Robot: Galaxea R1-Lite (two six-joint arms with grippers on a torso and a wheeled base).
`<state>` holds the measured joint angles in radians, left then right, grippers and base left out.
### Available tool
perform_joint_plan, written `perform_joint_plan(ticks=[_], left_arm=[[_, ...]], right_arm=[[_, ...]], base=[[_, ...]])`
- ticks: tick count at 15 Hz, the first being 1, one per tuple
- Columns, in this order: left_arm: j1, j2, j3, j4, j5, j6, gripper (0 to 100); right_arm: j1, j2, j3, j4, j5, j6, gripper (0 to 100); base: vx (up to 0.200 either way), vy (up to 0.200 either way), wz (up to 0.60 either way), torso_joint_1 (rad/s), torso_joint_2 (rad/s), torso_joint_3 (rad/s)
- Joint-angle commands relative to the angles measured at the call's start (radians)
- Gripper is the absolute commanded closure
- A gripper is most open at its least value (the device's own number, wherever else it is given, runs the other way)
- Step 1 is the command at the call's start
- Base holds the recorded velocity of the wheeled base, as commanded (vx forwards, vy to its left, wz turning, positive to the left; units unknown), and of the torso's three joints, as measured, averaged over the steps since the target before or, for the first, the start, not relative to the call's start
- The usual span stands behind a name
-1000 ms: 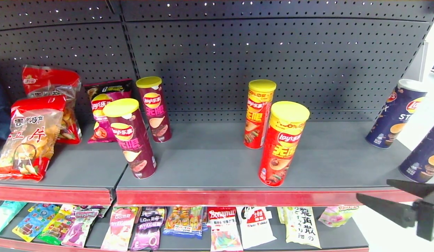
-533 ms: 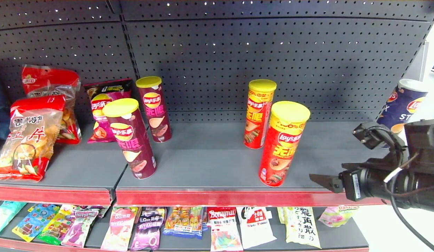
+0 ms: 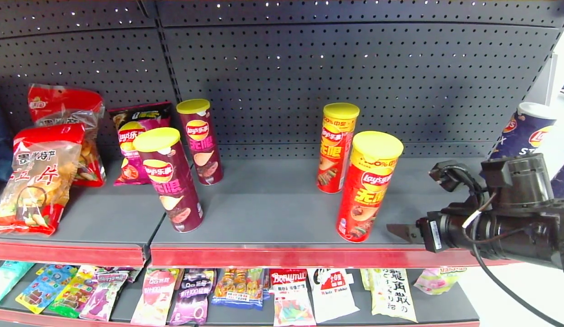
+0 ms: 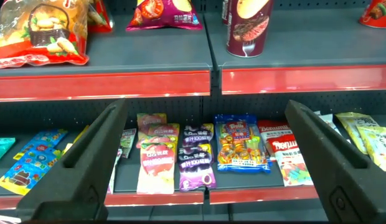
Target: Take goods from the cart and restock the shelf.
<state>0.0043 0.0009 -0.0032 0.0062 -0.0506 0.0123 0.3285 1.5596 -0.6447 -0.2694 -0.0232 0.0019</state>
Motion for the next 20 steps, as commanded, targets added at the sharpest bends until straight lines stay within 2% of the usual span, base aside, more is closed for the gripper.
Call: perform_joint_plan(ticks=[1,20], left_arm=[[0.000,-0.001,0.000,0.000,0.000,0.000,0],[0.000,-0.001,0.000,0.000,0.000,0.000,0]], right_arm=[[0.000,0.040,-0.007,-0.025,0.000,0.000,0],[0.024,0.158,-0.082,-0.060,-0.015,-0.030,0]], base=[[0.000,0.000,0.00,0.000,0.00,0.000],[0.000,0.000,0.00,0.000,0.00,0.000]])
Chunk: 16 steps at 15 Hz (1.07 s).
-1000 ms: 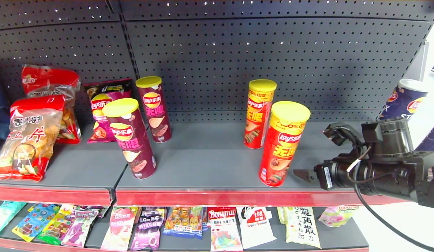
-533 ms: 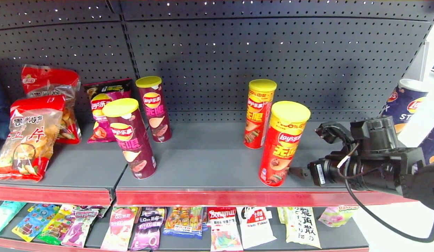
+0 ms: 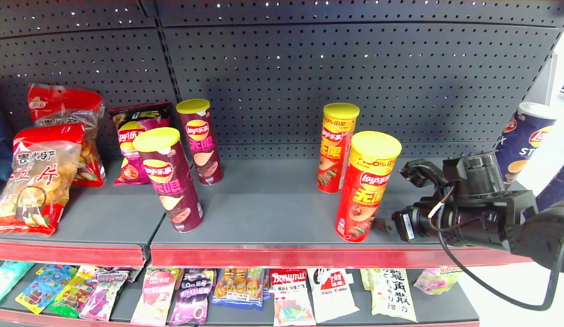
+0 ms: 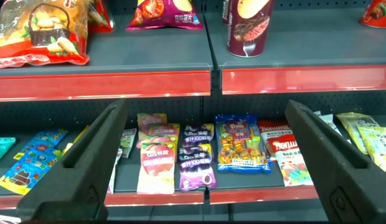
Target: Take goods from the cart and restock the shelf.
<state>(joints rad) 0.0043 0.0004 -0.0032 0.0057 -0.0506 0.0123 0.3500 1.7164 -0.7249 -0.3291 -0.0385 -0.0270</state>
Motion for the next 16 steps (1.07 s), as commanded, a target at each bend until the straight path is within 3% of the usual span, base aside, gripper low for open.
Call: perform_joint_plan(ticks=[1,16], left_arm=[[0.000,0.000,0.000,0.000,0.000,0.000,0],[0.000,0.000,0.000,0.000,0.000,0.000,0]], right_arm=[[0.004,0.008,-0.007,-0.001,0.000,-0.001,0],[0.084,0.009,-0.036,-0.001,-0.031,0.002,0]], base=[[0.000,0.000,0.00,0.000,0.00,0.000],[0.000,0.000,0.00,0.000,0.00,0.000]])
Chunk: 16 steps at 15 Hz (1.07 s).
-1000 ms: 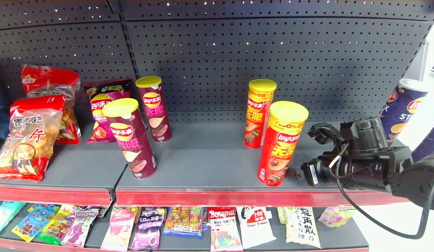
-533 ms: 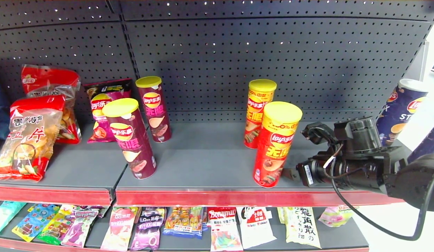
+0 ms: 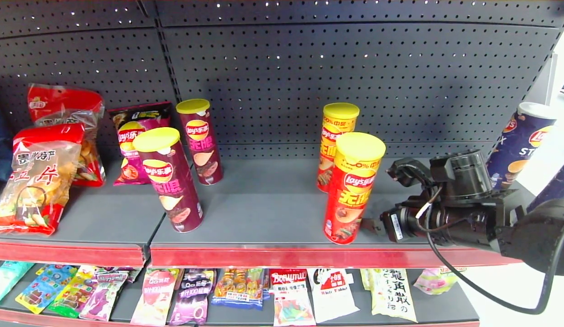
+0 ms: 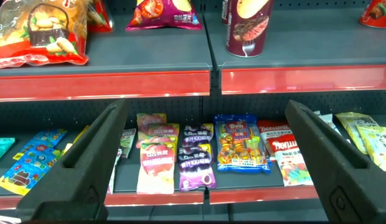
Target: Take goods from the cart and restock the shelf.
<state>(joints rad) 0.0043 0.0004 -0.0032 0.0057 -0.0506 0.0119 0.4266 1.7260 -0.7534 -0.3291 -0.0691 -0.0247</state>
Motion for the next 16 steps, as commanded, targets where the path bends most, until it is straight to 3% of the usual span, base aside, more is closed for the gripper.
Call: perform_joint_plan(ticks=[1,16], left_arm=[[0.000,0.000,0.000,0.000,0.000,0.000,0],[0.000,0.000,0.000,0.000,0.000,0.000,0]], right_arm=[[0.009,0.000,-0.011,-0.001,0.000,0.000,0],[0.034,0.021,-0.024,-0.002,0.000,0.002,0]], base=[[0.000,0.000,0.00,0.000,0.00,0.000],[0.000,0.000,0.00,0.000,0.00,0.000]])
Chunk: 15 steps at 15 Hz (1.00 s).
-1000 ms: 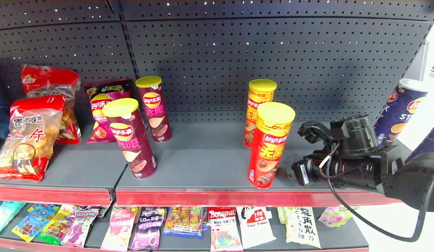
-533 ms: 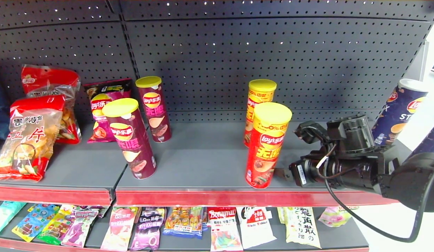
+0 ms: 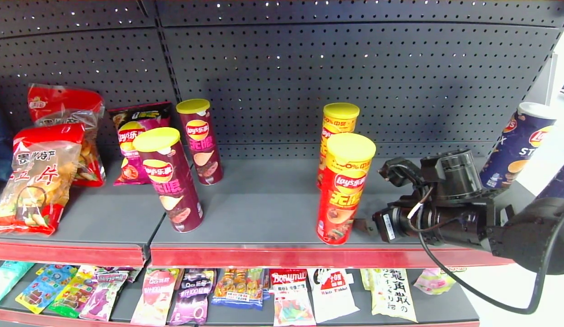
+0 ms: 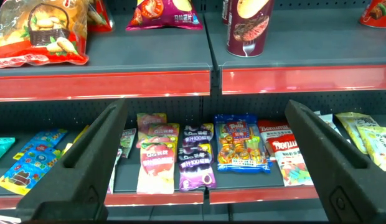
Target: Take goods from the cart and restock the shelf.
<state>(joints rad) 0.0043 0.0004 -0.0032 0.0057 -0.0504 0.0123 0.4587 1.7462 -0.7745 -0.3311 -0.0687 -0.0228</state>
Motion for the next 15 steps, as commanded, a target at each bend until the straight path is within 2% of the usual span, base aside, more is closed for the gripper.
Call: perform_joint_plan(ticks=[1,9,12,14,15], left_arm=[[0.000,0.000,0.000,0.000,0.000,0.000,0],[0.000,0.000,0.000,0.000,0.000,0.000,0],[0.000,0.000,0.000,0.000,0.000,0.000,0],[0.000,0.000,0.000,0.000,0.000,0.000,0],[0.000,0.000,0.000,0.000,0.000,0.000,0]], right_arm=[[0.003,0.006,-0.003,0.000,0.000,0.001,0],[-0.011,-0.036,0.015,0.001,-0.008,0.001,0],[-0.032,-0.198,0.135,0.009,-0.028,-0.002,0],[-0.041,-0.373,0.305,0.012,-0.025,-0.003,0],[-0.049,-0.413,0.343,0.012,-0.023,-0.003,0]], base=[[0.000,0.000,0.00,0.000,0.00,0.000],[0.000,0.000,0.00,0.000,0.00,0.000],[0.000,0.000,0.00,0.000,0.00,0.000],[0.000,0.000,0.00,0.000,0.00,0.000],[0.000,0.000,0.00,0.000,0.00,0.000]])
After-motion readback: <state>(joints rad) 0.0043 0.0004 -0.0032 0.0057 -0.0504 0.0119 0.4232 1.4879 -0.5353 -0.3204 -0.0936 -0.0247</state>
